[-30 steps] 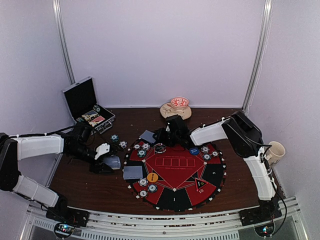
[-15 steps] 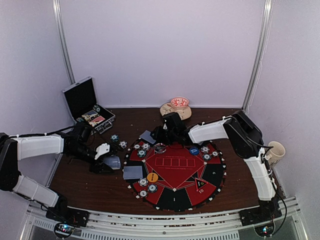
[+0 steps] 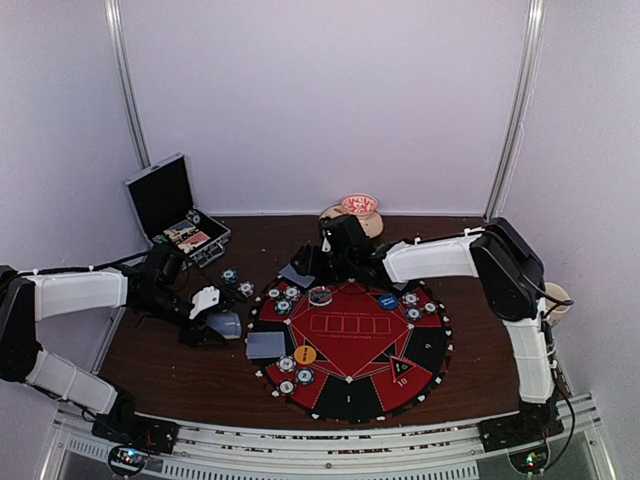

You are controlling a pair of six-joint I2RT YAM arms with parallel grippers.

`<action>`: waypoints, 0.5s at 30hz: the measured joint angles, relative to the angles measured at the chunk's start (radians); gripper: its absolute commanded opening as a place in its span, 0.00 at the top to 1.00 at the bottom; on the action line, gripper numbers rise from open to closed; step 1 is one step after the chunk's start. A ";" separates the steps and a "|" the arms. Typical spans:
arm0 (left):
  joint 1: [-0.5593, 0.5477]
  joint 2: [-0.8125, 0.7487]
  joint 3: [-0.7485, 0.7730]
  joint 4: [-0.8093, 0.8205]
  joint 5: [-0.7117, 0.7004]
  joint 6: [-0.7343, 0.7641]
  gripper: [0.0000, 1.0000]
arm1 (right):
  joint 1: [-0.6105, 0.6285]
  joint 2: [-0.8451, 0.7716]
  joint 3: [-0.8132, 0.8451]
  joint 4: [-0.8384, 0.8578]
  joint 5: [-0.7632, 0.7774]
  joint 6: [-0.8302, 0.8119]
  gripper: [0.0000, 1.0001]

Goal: Distribute texas hold em gaming equipment
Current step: Pick up the poker card from the face-down deck piles.

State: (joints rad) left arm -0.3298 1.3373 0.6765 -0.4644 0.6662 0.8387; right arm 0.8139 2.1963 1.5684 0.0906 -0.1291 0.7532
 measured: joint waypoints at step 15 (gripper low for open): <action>0.000 0.000 0.000 0.000 0.000 0.000 0.48 | 0.233 -0.152 -0.220 0.190 -0.120 -0.037 0.20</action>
State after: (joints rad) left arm -0.3298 1.3373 0.6765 -0.4648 0.6662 0.8387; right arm 1.0473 2.0441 1.3483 0.2810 -0.2493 0.7158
